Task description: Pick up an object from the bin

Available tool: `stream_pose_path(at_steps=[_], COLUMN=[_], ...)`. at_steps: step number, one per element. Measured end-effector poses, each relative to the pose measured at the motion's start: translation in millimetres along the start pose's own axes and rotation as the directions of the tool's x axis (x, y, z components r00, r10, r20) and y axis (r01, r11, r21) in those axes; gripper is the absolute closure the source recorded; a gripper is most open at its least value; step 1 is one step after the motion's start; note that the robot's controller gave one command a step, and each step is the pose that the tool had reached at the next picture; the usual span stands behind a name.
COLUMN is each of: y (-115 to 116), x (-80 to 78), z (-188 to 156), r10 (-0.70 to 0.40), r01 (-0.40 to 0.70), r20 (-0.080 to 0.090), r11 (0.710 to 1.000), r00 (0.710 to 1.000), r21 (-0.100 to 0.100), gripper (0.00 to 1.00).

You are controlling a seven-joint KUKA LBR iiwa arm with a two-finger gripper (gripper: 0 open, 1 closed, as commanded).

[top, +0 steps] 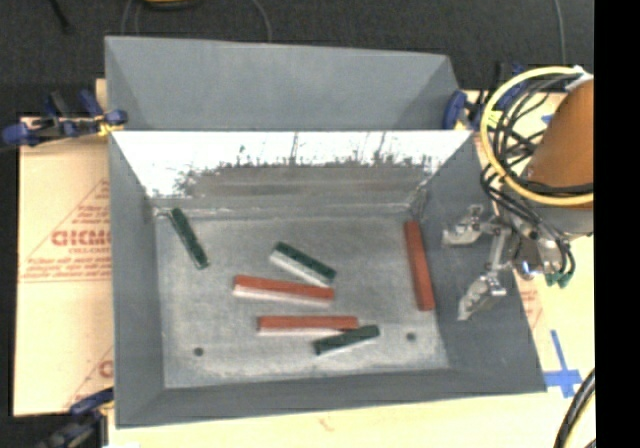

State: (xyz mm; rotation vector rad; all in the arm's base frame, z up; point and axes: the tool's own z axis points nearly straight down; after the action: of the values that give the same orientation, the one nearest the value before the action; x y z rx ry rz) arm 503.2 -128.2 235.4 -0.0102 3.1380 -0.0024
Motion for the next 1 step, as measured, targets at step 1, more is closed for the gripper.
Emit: stream_pose_path(at_steps=[1], y=[0.0], x=[0.0], z=[0.0], r10=[0.0], r01=[0.0], r20=[0.0], r11=[1.0], r00=[1.0], r21=[0.0], gripper=[0.0])
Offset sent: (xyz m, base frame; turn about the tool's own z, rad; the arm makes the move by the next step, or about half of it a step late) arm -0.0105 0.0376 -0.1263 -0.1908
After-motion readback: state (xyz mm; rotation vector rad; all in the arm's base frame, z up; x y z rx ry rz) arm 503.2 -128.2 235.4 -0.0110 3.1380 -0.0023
